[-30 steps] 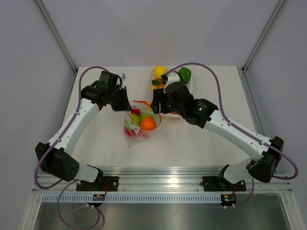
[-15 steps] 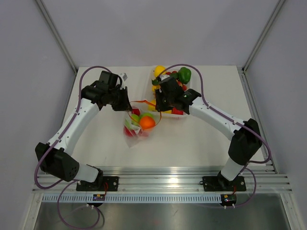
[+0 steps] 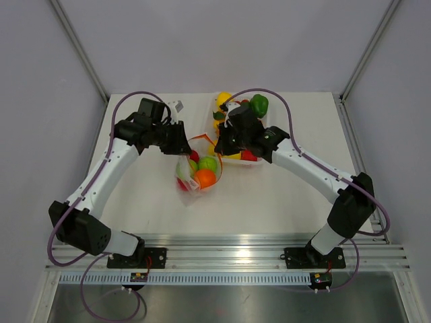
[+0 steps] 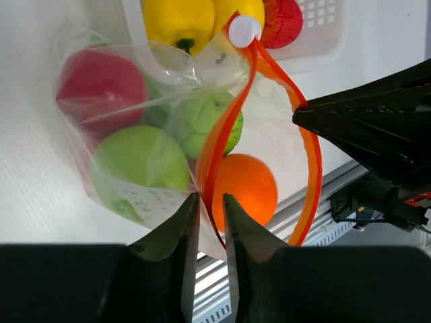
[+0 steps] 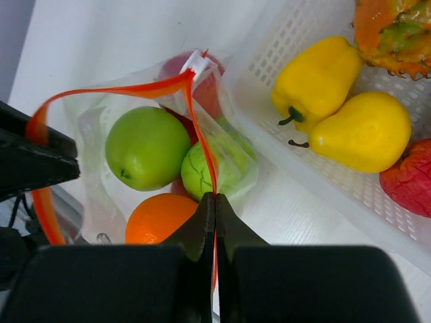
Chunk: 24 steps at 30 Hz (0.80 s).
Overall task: Place the food in the zip-top bag and seal the zipper
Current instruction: Adjust the zipper food storage bag at the center of the board.
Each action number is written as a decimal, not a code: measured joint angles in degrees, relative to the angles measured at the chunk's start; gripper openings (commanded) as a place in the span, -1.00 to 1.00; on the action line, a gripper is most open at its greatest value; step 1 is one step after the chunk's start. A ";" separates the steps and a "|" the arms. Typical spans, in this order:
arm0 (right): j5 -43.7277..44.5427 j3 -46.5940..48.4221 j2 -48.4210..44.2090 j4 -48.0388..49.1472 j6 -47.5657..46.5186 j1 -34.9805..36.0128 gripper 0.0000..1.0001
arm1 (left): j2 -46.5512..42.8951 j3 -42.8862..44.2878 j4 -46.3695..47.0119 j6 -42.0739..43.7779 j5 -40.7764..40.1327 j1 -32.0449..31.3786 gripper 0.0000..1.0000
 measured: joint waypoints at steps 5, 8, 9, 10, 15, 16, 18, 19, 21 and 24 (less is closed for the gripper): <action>-1.40 0.15 -1.84 2.21 2.16 0.00 -1.00 | -1.51 0.00 1.03 1.73 3.69 -1.27 -0.25; -1.57 1.14 -1.70 2.34 2.51 0.00 -1.00 | -3.87 -0.02 2.56 2.34 5.73 -1.95 -0.04; -1.97 1.46 -1.62 2.40 2.60 0.00 -1.00 | -4.68 -0.02 2.99 2.34 6.01 -2.01 -0.04; -2.54 1.66 -1.57 2.62 2.67 0.00 -1.00 | -5.70 -0.02 3.54 2.25 6.32 -1.77 -0.05; -4.79 1.88 -1.36 3.41 2.75 0.00 -1.00 | -9.68 -0.17 7.41 -0.31 6.99 3.34 -0.58; -5.33 1.88 -1.33 3.56 2.62 0.00 -1.00 | -9.97 -0.17 8.28 -0.90 7.10 4.57 -0.64; -6.97 1.88 -1.29 4.04 2.10 0.00 -1.00 | -9.86 -0.20 10.14 -1.20 7.17 7.06 -0.65; -7.87 1.88 -1.27 4.28 1.81 0.00 -1.00 | -9.62 -0.37 11.17 -1.14 7.26 7.78 -0.60; -10.34 1.88 -1.18 4.68 0.81 0.00 -1.00 | -9.38 -1.70 14.36 -0.74 8.00 8.55 -0.24; -13.66 2.34 -0.37 4.63 -1.03 0.00 -1.00 | -9.27 -4.50 18.69 -0.17 10.36 9.53 0.74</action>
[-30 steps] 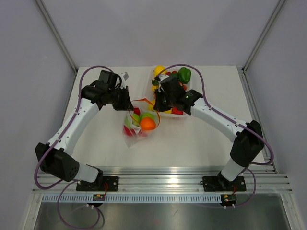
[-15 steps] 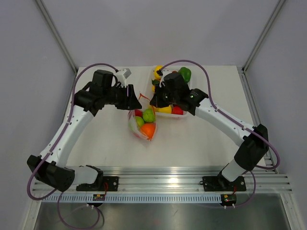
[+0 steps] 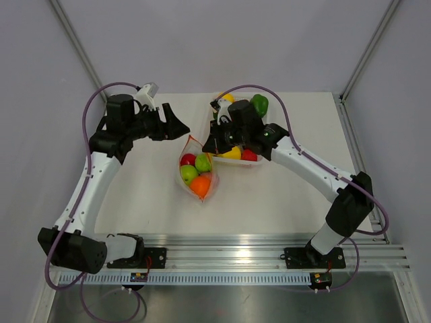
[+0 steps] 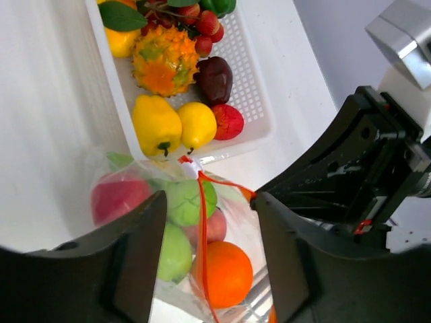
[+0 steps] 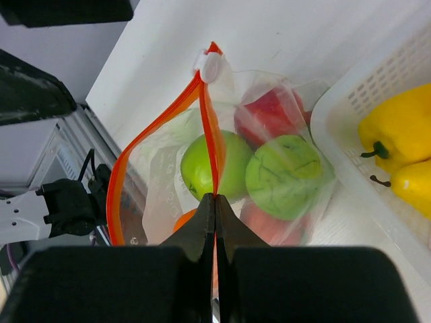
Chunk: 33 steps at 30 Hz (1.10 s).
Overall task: Place the food in the zip-top bag and seal the zipper
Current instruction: Adjust the zipper food storage bag at the center of the board.
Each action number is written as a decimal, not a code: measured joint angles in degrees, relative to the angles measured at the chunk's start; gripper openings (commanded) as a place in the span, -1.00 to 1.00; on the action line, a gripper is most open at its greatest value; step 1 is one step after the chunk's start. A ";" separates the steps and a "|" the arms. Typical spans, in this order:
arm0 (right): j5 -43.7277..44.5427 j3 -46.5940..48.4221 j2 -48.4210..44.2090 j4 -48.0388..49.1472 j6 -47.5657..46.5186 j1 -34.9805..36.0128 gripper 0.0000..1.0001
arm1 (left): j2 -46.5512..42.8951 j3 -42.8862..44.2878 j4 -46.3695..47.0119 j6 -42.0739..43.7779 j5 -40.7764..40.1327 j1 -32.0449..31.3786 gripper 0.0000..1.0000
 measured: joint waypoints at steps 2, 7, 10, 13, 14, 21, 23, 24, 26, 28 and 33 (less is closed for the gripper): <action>-1.38 0.83 1.07 -0.31 -0.94 0.00 -1.00 | 0.04 -1.60 2.03 -0.11 1.75 0.50 0.86; -2.82 1.92 2.97 -0.96 -2.47 0.00 -0.97 | 2.12 -1.46 3.04 -1.01 4.55 0.90 0.58; -2.71 2.49 3.23 -1.57 -2.71 0.00 -0.89 | 4.70 -1.55 3.41 -3.13 4.98 0.90 0.40; -2.56 2.80 3.23 -1.60 -2.95 0.00 -0.88 | 6.56 -1.92 3.34 -5.62 4.96 0.90 0.39; -2.49 2.82 3.23 -1.62 -3.02 0.00 -0.88 | 6.97 -1.92 3.41 -6.29 4.94 0.90 0.40; -0.76 2.82 3.04 -3.56 -4.00 0.00 -0.80 | 10.01 -1.79 3.28 -10.99 4.44 0.00 0.32; -0.55 2.82 2.99 -3.82 -4.11 0.00 -0.80 | 11.10 -0.92 2.34 -11.65 3.65 -1.14 0.28; -0.50 2.82 2.99 -3.91 -4.20 0.00 -0.80 | 11.58 -0.35 1.81 -11.80 3.08 -1.79 0.25; -0.28 2.93 2.99 -4.31 -4.35 0.00 -0.80 | 12.55 0.83 0.83 -12.46 2.05 -3.06 0.20; -0.07 3.28 2.99 -4.94 -4.46 0.00 -0.79 | 12.98 1.42 0.31 -13.14 1.36 -4.07 0.12; 0.37 4.48 2.99 -5.07 -4.68 0.00 -0.77 | 13.84 2.51 -1.05 -14.62 -0.52 -4.85 -0.30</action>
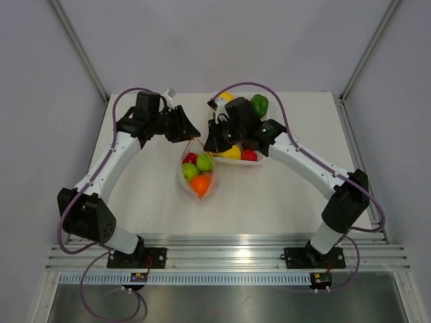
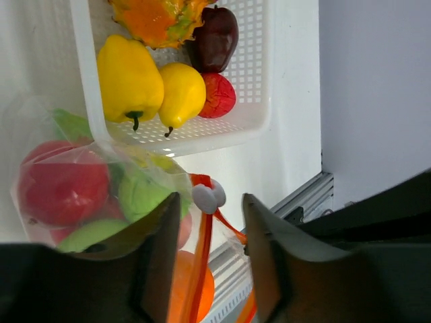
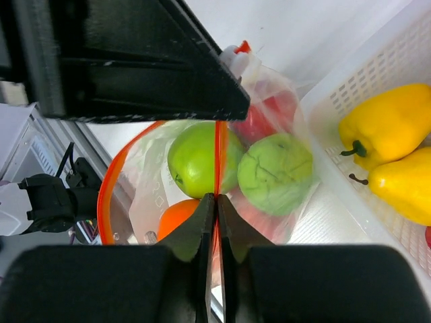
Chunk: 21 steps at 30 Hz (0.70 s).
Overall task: Place the food in the zip-top bag and seal the zipper
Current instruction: Adjust the zipper food storage bag at the center of the board.
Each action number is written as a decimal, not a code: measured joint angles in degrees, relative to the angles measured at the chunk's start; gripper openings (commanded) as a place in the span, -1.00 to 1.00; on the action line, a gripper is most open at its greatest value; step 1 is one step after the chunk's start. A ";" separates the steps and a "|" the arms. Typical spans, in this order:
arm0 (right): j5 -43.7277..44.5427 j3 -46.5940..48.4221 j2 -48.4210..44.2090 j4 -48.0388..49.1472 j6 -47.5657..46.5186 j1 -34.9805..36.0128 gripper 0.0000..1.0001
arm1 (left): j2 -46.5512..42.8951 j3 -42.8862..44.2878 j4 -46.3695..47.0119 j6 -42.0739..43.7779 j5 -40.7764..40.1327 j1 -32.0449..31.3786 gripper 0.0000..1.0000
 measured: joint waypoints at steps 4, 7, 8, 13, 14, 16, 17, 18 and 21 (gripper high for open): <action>0.20 0.79 0.00 -0.22 -0.13 0.00 -0.24 | 1.33 1.27 -1.57 -0.83 -2.01 -0.42 -0.85; 1.16 0.94 -0.46 -0.81 -0.33 0.00 0.58 | 1.60 1.53 -3.52 -1.22 -4.13 -0.55 -1.00; 1.75 0.94 -0.83 -1.36 -0.48 0.00 0.66 | 1.49 1.53 -4.02 -1.31 -5.05 -0.61 -1.00; 8.20 -0.79 -6.10 -2.43 -1.44 1.18 0.79 | -1.36 1.36 -7.10 -4.68 -12.63 -0.70 -1.00; 10.71 -1.95 -8.22 -2.40 -1.70 2.19 0.82 | -2.75 0.98 -7.43 -5.92 -14.12 -0.70 -1.00; 14.43 -3.65 -12.11 -2.51 -2.05 5.18 0.86 | -6.08 -0.50 -7.65 -8.90 -16.94 -0.70 -1.00; 16.50 -4.57 -13.97 -2.14 -2.12 7.17 0.91 | -8.11 -1.46 -7.82 -10.69 -18.38 -0.70 -1.00; 18.25 -5.60 -15.61 -1.75 -2.23 9.03 0.93 | -10.38 -2.80 -7.72 -12.87 -19.80 -0.70 -1.00; 21.57 -8.46 -18.27 -1.14 -2.05 13.44 0.98 | -14.99 -5.60 -8.24 -18.23 -23.34 -0.70 -1.00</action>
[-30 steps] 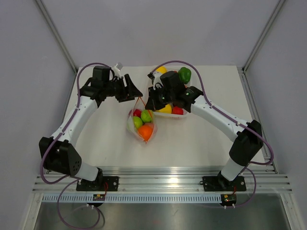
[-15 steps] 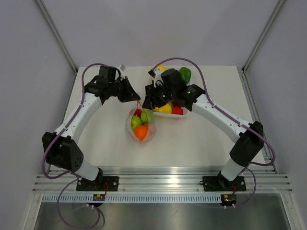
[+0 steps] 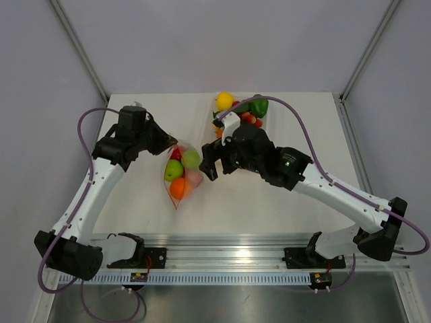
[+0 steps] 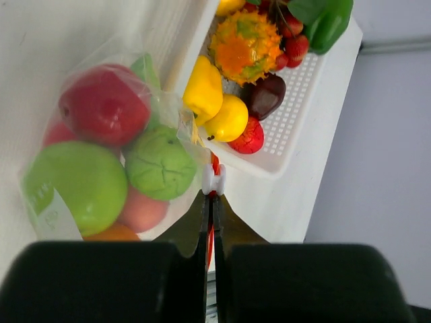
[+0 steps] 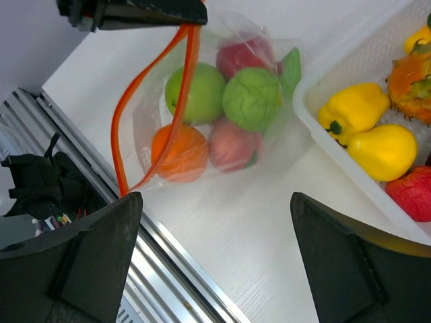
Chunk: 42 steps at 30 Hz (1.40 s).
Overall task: Place the food in the zip-top bag and seal the zipper
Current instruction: Adjust the zipper food storage bag at the center of the board.
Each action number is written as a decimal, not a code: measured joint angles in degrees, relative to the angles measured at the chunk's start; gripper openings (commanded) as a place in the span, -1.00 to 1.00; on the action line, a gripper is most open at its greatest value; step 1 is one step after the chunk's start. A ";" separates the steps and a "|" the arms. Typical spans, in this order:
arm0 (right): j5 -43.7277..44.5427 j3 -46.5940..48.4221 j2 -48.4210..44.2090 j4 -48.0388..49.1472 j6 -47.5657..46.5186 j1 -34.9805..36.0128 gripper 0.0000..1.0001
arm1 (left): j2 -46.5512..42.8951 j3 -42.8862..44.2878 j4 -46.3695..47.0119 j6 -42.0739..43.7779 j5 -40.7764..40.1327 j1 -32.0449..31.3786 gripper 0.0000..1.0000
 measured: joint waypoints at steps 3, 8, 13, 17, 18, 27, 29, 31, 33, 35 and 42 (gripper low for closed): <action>2.62 -2.21 0.81 0.42 0.72 2.45 0.99 | -2.12 -1.70 -1.33 -5.16 -3.39 0.00 -1.00; 5.14 -2.99 5.42 0.83 3.17 5.53 0.93 | -1.14 -1.16 -4.83 -9.70 -7.76 0.00 -1.00; 6.88 -2.75 9.99 2.56 8.81 8.02 0.86 | -0.11 -0.31 -7.39 -11.32 -9.90 0.00 -1.00; 8.31 -1.20 14.58 3.58 13.49 10.08 0.69 | -0.15 -0.28 -8.48 -11.82 -11.26 0.00 -1.00; 8.76 -0.68 15.89 3.80 14.45 10.36 0.65 | -0.17 -0.28 -8.55 -11.91 -11.52 0.00 -1.00; 11.82 5.03 24.11 4.02 17.07 10.34 -1.00 | -0.37 0.48 -9.35 -10.29 -11.87 0.00 -0.87; 11.58 5.22 23.87 4.11 16.15 9.68 -1.00 | -0.85 0.61 -8.87 -7.87 -11.72 0.00 -0.48; 9.42 5.14 23.28 4.35 14.49 7.98 -1.00 | -1.84 0.61 -7.65 -4.68 -11.08 0.02 -0.06; 5.09 4.50 22.16 5.42 11.98 4.61 -1.00 | -3.34 0.35 -5.40 -1.05 -9.97 0.02 0.44; -0.66 3.58 20.87 6.27 9.29 0.59 -1.00 | -5.33 -0.11 -2.69 2.49 -8.35 0.15 0.64; -22.16 3.76 19.58 3.43 -3.39 -9.55 -1.00 | -9.75 -4.09 7.30 15.93 0.35 3.85 0.61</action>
